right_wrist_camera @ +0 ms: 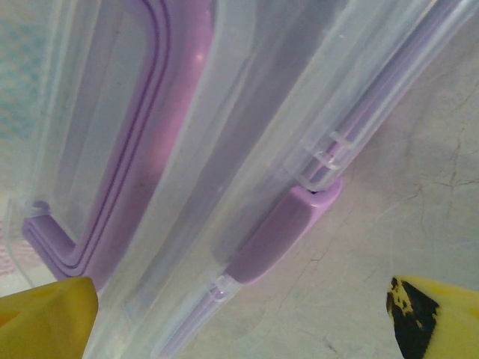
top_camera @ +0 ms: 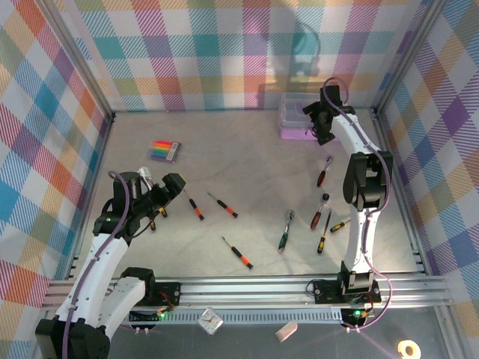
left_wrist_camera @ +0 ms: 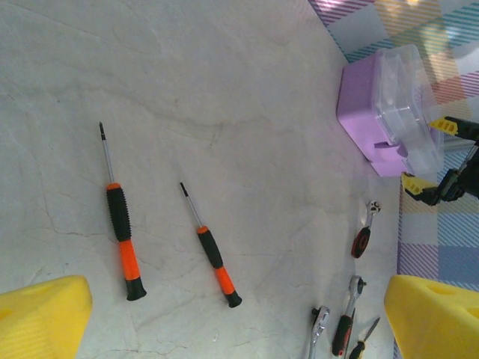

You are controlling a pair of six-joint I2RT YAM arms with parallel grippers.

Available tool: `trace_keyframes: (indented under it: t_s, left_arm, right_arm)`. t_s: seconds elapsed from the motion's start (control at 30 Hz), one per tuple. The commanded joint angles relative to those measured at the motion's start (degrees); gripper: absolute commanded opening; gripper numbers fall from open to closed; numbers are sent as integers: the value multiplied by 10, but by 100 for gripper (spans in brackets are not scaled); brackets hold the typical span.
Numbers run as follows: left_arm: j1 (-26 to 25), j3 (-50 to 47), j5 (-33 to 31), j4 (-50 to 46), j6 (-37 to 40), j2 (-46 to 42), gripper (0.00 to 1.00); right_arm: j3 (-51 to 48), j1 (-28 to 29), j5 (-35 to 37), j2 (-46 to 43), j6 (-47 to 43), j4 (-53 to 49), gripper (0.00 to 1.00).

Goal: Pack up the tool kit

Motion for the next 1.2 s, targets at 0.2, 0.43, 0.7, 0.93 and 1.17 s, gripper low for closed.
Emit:
trace_keyframes:
  t_s: [0.2,0.43,0.7,0.93,1.17]
  left_arm:
    - [-1,0,7,10,13,6,100]
    - [-2,4,-1,-4,16,14,100]
    - [-3,14,-6,-11,12,17,100]
    - [-5,19,-9,-23,12,12,100]
    - [-6,24,-12,-31,10,13,100]
  right_arm:
    - [54,-3,38,35,35,-33,99]
    - [127,-13,25,93,41,-87,99]
    - [185,-12,4,134,-12,-122,99]
    - [167,-32,-44,124,-7,-86,99]
    - [173,-39,-75,129,43,-101,99]
